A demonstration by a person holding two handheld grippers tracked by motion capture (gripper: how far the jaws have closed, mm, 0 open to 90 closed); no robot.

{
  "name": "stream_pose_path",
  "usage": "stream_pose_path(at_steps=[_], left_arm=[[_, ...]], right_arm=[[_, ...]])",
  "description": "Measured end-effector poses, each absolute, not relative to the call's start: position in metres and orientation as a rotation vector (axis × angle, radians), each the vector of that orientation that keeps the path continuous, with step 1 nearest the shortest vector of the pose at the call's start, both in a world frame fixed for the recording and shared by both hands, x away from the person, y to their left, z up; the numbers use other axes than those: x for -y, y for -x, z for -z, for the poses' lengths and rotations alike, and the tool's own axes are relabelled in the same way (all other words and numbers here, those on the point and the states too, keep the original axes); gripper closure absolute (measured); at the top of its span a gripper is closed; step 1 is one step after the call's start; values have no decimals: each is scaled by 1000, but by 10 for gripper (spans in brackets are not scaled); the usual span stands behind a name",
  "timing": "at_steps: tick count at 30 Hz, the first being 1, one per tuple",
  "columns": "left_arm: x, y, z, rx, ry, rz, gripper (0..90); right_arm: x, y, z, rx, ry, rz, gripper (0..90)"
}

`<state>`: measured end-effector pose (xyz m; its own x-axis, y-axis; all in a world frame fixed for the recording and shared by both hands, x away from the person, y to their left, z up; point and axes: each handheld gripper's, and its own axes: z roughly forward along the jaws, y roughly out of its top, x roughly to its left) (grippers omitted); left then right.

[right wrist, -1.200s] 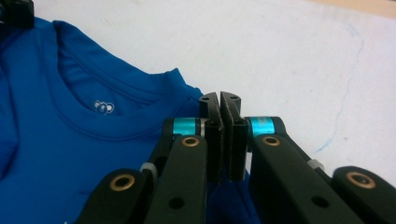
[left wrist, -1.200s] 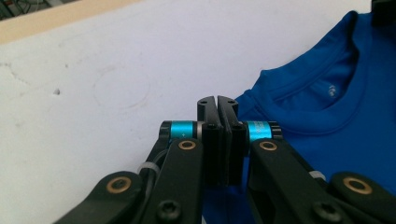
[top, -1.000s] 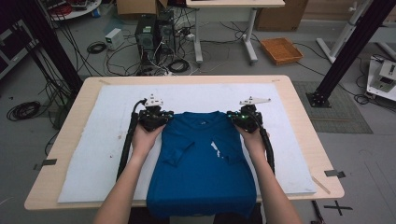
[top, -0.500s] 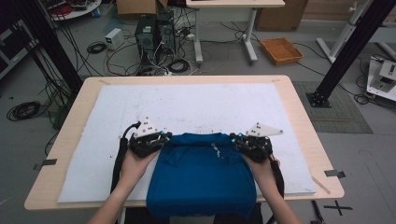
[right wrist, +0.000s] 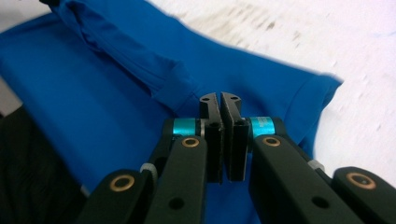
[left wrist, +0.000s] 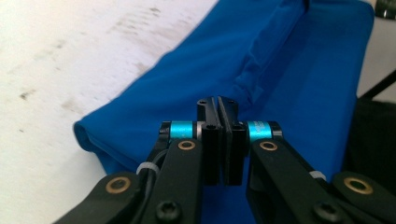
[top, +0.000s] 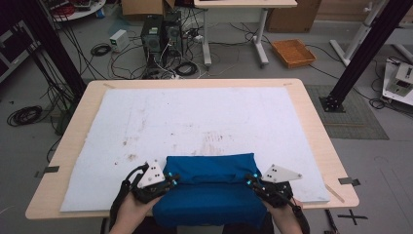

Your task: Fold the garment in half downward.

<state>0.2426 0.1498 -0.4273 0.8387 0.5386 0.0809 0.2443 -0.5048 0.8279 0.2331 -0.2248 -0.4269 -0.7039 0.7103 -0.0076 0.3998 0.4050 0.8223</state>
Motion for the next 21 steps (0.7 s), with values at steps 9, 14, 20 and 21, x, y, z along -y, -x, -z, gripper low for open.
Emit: stream_pose_path(at_steps=[9, 14, 20, 21], left_arm=[[-141, -222, 442, -510, -2207, -408, 873], [-143, -215, 446, -498, -2223, -384, 782], [-150, -236, 433, -633, -2096, -454, 643], [-153, -245, 430, -670, -2054, -458, 635]], right_arm=[[226, -211, 438, -2375, -944, -1139, 875], [230, -202, 439, -2386, -925, -1115, 829], [246, -224, 426, -2264, -1045, -1185, 704], [248, -232, 423, -2234, -1078, -1198, 682]])
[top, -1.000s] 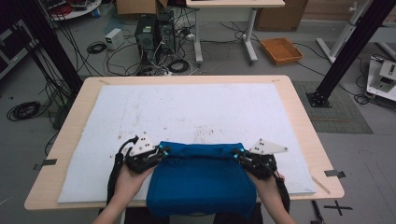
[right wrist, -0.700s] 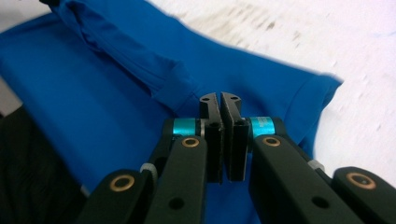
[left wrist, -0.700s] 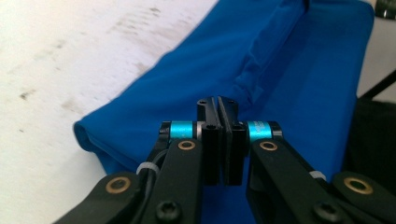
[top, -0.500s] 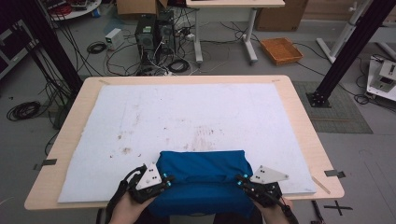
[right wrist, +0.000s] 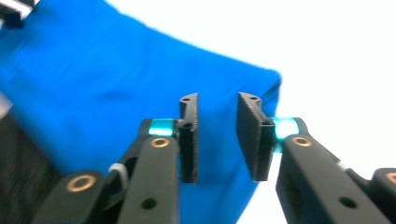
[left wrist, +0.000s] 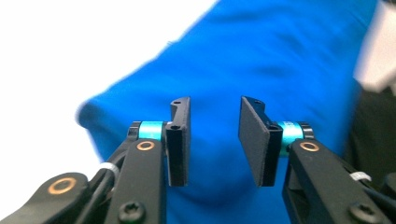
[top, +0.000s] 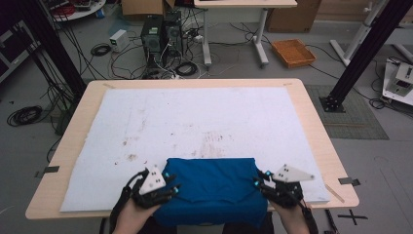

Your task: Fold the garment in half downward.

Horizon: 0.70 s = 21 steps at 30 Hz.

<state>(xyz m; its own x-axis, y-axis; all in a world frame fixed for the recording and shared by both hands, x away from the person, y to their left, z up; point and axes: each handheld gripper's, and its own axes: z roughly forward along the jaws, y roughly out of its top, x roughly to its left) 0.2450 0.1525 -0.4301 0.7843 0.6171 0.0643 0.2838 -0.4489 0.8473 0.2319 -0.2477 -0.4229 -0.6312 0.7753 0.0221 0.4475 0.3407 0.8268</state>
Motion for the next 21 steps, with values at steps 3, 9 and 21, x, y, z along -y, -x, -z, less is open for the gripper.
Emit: stream_pose_path(at_steps=[3, 9, 21], left_arm=[[-159, -271, 426, -797, -1953, -477, 586], [-162, -309, 438, -958, -1985, -435, 552], [-170, -311, 442, -1021, -1956, -440, 498]], right_arm=[[249, -261, 419, -2170, -1171, -1229, 613], [246, -304, 434, -2209, -1304, -1199, 705], [255, -304, 432, -2133, -1334, -1199, 578]])
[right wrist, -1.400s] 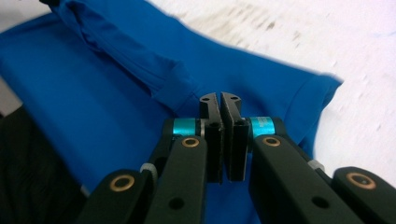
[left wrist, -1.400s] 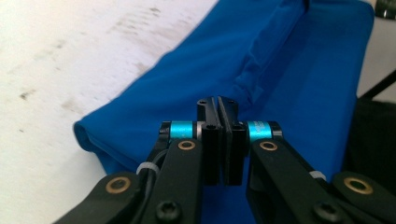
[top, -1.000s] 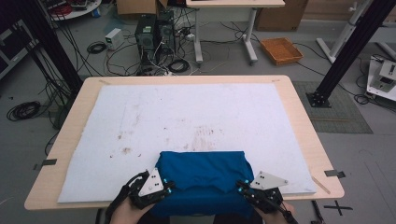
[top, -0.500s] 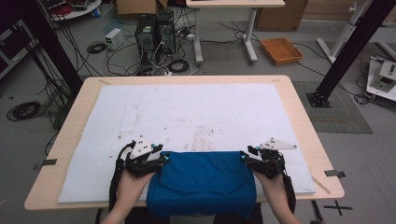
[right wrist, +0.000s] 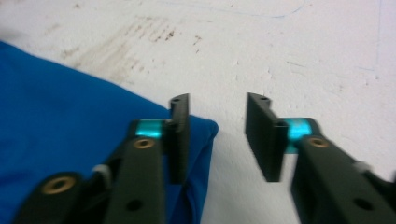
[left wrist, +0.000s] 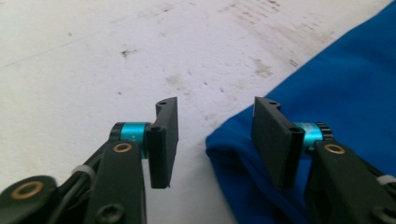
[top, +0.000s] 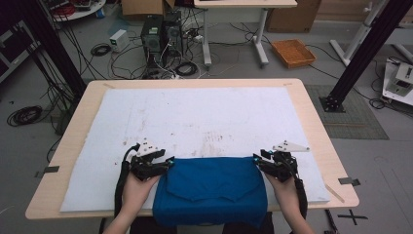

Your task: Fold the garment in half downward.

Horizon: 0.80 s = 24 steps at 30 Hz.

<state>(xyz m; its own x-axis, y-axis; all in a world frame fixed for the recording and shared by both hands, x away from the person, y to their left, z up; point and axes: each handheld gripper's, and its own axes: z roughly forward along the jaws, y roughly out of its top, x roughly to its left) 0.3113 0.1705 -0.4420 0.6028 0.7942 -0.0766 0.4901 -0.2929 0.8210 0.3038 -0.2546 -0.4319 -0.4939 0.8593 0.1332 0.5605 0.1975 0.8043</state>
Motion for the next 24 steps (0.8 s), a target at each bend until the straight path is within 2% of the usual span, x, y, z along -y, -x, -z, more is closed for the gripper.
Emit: stream_pose_path(at_steps=[2, 5, 7, 8, 9, 11, 12, 13, 14, 24], left_arm=[[-171, -315, 443, -1031, -1974, -394, 481], [-169, -318, 449, -1071, -2012, -348, 481], [-169, -317, 450, -1074, -2014, -359, 495], [-169, -317, 450, -1074, -2010, -354, 538], [-170, -317, 450, -1067, -2002, -339, 582], [-169, -316, 450, -1050, -1996, -296, 731], [-168, -315, 450, -1037, -2002, -309, 753], [-168, -315, 449, -1025, -2007, -318, 808], [-168, -316, 448, -1024, -2017, -315, 823], [-171, -350, 430, -1014, -1983, -412, 837]], right_arm=[[253, -309, 435, -2148, -1378, -1218, 519], [251, -315, 444, -2198, -1442, -1207, 501], [251, -317, 451, -2231, -1466, -1201, 542], [252, -317, 451, -2244, -1458, -1212, 640], [253, -317, 451, -2267, -1447, -1229, 701], [252, -316, 451, -2288, -1423, -1230, 775], [250, -314, 450, -2292, -1376, -1216, 808], [248, -314, 449, -2291, -1355, -1204, 820], [246, -314, 448, -2290, -1341, -1195, 826], [238, -353, 434, -2268, -1241, -1152, 832]])
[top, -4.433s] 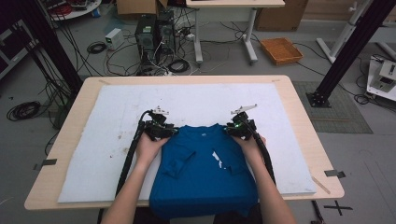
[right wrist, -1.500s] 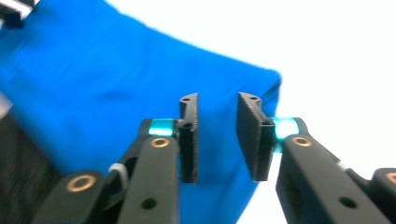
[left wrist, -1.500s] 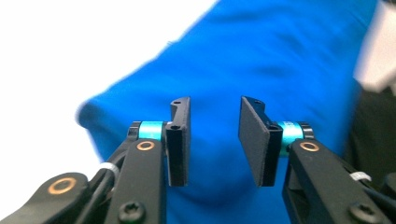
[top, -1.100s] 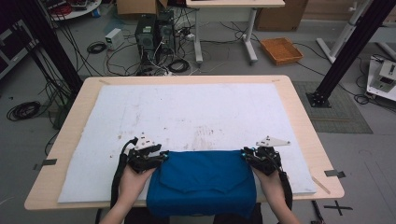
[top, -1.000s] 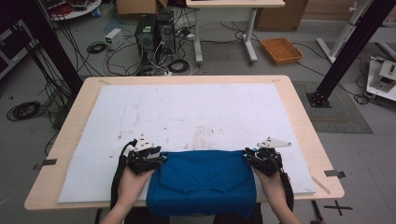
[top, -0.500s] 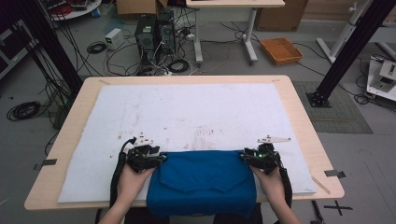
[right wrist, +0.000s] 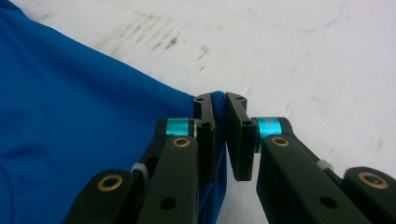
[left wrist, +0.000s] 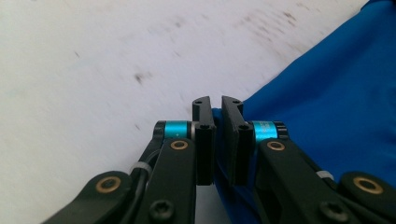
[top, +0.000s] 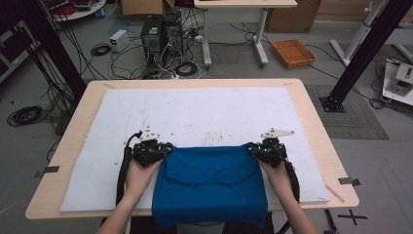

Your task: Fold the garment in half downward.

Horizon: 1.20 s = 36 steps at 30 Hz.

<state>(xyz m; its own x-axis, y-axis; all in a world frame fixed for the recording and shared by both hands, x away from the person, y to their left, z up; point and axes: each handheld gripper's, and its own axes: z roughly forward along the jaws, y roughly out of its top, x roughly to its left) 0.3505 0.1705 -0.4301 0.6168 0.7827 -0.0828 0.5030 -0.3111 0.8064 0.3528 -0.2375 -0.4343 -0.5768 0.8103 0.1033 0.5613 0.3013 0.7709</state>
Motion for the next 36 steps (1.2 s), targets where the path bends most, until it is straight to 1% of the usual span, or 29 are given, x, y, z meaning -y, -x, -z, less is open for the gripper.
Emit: stream_pose_path(at_steps=[4, 8, 13, 17, 31, 36], left_arm=[[-172, -370, 424, -1036, -1941, -437, 836], [-171, -386, 422, -1049, -1942, -455, 835], [-170, -401, 423, -1074, -1929, -473, 835], [-171, -405, 428, -1091, -1942, -460, 835], [-169, -407, 429, -1086, -1945, -482, 834], [-169, -407, 430, -1086, -1944, -492, 817]], right_arm=[[234, -376, 429, -2265, -1264, -1111, 832], [232, -397, 424, -2294, -1276, -1082, 831], [231, -412, 420, -2276, -1288, -1072, 831], [231, -415, 421, -2265, -1290, -1076, 831], [227, -417, 424, -2248, -1298, -1059, 830], [227, -417, 424, -2245, -1293, -1051, 827]])
